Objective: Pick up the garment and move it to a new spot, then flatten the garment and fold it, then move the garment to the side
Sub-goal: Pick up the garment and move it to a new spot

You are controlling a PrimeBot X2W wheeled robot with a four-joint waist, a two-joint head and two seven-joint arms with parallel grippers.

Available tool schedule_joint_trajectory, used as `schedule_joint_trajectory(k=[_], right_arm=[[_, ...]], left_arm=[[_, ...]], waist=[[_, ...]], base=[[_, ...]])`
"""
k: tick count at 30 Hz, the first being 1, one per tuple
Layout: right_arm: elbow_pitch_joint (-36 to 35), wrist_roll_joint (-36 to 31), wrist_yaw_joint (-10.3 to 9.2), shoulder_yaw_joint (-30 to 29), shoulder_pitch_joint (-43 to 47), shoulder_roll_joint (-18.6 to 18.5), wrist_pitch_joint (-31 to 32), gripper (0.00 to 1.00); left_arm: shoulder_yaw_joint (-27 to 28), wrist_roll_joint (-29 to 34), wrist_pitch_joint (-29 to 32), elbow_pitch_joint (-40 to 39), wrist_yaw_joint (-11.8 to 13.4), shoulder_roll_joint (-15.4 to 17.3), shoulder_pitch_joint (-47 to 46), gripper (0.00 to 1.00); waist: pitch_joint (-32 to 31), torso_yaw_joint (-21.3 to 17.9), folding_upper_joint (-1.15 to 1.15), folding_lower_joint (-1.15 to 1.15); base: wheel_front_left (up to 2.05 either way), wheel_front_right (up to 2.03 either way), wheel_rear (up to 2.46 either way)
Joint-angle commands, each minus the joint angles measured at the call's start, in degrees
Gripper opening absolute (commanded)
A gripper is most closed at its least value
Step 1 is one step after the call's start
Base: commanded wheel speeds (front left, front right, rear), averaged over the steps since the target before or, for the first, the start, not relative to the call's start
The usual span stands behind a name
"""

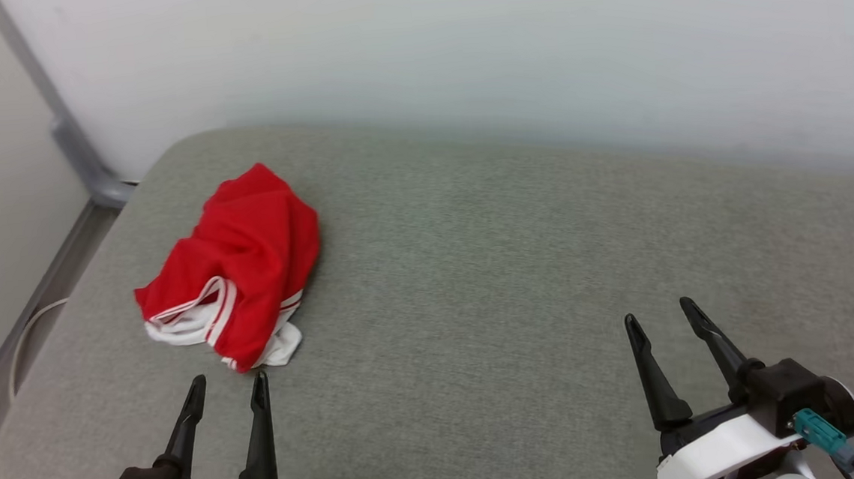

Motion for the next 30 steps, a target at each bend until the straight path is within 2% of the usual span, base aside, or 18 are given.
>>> schedule_joint_trajectory(k=[1, 15, 23, 30], right_arm=[[0.1, 0.2, -0.04, 0.0, 1.0, 0.0, -0.1, 1.00], [0.6, 1.7, -0.04, 1.1, 1.7, 0.0, -0.1, 1.00], [0.3, 2.0, -0.04, 0.8, 2.1, 0.0, -0.1, 1.00], [0.2, 1.7, -0.04, 1.2, 1.1, 0.0, -0.1, 1.00]], left_arm=[[-0.2, 0.2, -0.1, 0.0, -0.1, 0.0, 0.4, 1.00], [-1.8, 0.5, -0.1, 0.9, -0.1, 0.0, 1.5, 1.00], [-2.2, -0.3, -0.1, 1.7, -0.1, 0.2, 1.7, 1.00], [-3.6, -2.0, -0.1, 2.1, -0.1, 1.2, 1.6, 1.00]], waist=[[-0.4, 1.8, 0.00, 0.00], [-1.5, 8.6, 0.00, 0.00], [-1.8, 9.7, 0.00, 0.00], [-0.7, 8.7, 0.00, 0.00]], base=[[0.00, 0.00, 0.00], [0.00, 0.00, 0.00], [0.00, 0.00, 0.00], [0.00, 0.00, 0.00]])
